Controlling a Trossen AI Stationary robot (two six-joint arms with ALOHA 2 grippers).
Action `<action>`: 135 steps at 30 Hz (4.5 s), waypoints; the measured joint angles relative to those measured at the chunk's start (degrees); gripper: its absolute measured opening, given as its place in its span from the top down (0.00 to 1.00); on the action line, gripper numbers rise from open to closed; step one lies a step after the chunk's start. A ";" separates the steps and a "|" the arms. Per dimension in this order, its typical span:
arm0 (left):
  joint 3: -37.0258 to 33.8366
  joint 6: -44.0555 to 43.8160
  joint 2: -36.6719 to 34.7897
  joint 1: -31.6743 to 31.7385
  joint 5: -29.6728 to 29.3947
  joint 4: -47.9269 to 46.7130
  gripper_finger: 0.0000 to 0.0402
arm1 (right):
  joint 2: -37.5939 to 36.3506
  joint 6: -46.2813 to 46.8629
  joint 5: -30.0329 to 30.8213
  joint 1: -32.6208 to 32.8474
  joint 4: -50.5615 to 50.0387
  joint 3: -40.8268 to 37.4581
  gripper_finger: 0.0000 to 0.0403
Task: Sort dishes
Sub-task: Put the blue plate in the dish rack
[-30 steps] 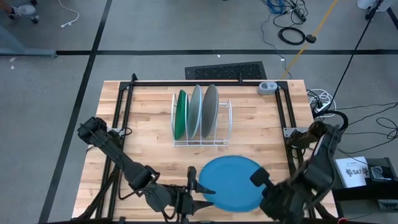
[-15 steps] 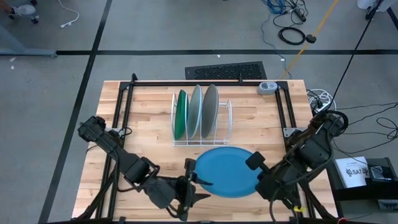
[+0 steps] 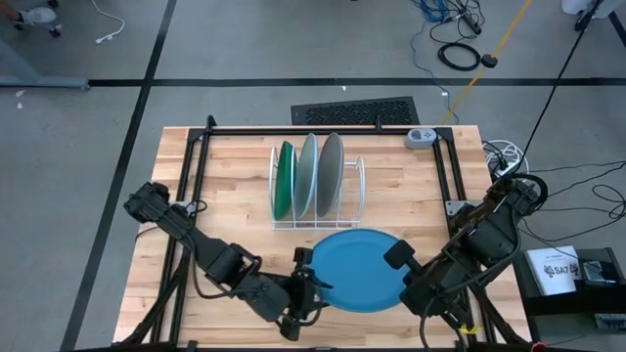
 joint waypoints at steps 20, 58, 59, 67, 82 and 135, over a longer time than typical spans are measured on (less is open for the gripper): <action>1.95 10.03 3.65 0.99 1.72 1.27 0.97 | 0.00 3.82 -0.29 -0.51 0.39 0.01 0.98; 5.68 -14.72 -0.22 2.75 -18.11 12.48 0.97 | -10.71 21.07 38.50 18.63 0.04 0.02 0.47; 5.66 -15.47 -0.20 3.50 -19.93 12.70 0.97 | -10.86 20.71 38.54 18.67 0.04 0.02 0.47; 5.64 -17.06 -0.20 8.47 -28.39 19.36 0.98 | -10.95 16.20 39.28 18.63 0.04 0.02 0.47; 5.64 -20.10 4.87 14.34 -38.31 26.45 0.98 | -10.95 10.62 39.75 18.63 0.02 0.02 0.47; 5.57 -21.44 19.60 19.48 -45.94 30.31 0.93 | -10.91 12.36 39.69 18.63 0.17 0.00 0.47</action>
